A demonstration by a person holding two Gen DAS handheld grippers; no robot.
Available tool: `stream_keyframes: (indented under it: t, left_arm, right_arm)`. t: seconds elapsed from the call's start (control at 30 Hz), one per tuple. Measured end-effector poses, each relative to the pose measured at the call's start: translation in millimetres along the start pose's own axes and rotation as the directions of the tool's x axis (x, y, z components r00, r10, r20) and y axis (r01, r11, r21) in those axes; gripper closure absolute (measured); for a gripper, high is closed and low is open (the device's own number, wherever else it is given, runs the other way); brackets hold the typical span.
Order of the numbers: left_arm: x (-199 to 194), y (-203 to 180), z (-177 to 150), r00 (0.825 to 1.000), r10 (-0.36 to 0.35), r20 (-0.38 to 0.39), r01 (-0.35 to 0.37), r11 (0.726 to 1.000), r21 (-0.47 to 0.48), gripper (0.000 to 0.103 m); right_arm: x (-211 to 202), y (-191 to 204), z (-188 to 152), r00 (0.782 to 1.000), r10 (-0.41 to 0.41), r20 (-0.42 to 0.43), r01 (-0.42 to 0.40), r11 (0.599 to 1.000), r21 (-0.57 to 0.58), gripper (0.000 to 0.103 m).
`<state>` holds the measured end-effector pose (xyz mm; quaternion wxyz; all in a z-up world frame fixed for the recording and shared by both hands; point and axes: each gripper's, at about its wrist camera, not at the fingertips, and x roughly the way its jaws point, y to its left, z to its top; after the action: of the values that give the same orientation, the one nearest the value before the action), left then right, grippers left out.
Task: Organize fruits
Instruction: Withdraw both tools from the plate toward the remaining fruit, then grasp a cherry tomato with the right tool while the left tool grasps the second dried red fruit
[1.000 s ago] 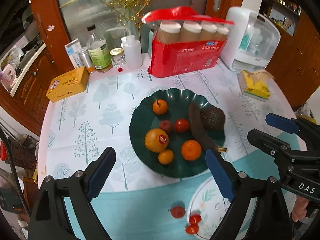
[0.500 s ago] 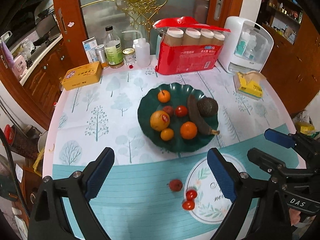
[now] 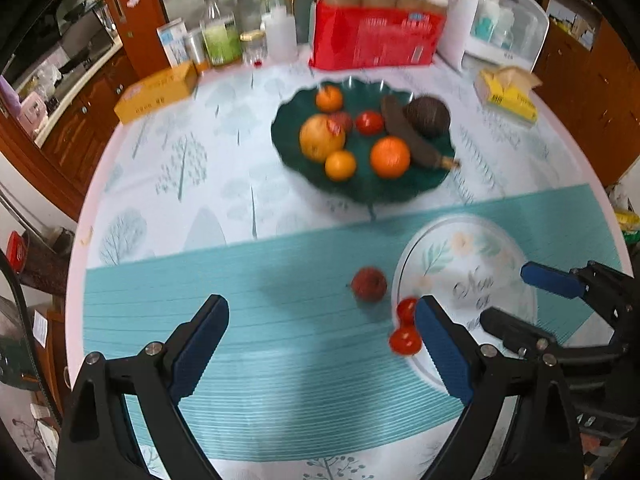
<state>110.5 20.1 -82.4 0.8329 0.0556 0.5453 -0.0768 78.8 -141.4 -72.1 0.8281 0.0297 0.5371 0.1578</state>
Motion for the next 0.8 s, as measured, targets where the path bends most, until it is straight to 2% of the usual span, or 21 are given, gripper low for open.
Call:
stream_keyframes:
  t: [0.23, 0.47, 0.67, 0.77, 0.8]
  left_arm:
    - [26, 6, -14, 0.999, 0.005, -0.041, -0.003, 0.999, 0.049, 0.01]
    - [45, 16, -12, 0.998, -0.015, -0.064, 0.019, 0.998, 0.059, 0.01]
    - [60, 22, -6, 0.996, -0.038, -0.079, 0.043, 0.997, 0.063, 0.01]
    - [65, 22, -2, 0.995, -0.055, -0.084, 0.06, 0.996, 0.061, 0.01]
    - [67, 21, 0, 0.994, -0.064, -0.086, 0.069, 0.996, 0.061, 0.01]
  right_arm:
    - [41, 17, -26, 0.998, 0.012, -0.058, -0.011, 1.0, 0.019, 0.04]
    - [77, 25, -34, 0.99, 0.063, -0.128, -0.055, 0.996, 0.07, 0.06]
    - [84, 39, -30, 0.996, 0.027, -0.085, -0.024, 0.999, 0.034, 0.061]
    - [85, 45, -29, 0.997, 0.006, -0.075, -0.006, 1.0, 0.004, 0.074]
    - [84, 44, -29, 0.997, 0.007, -0.075, -0.007, 1.0, -0.002, 0.074]
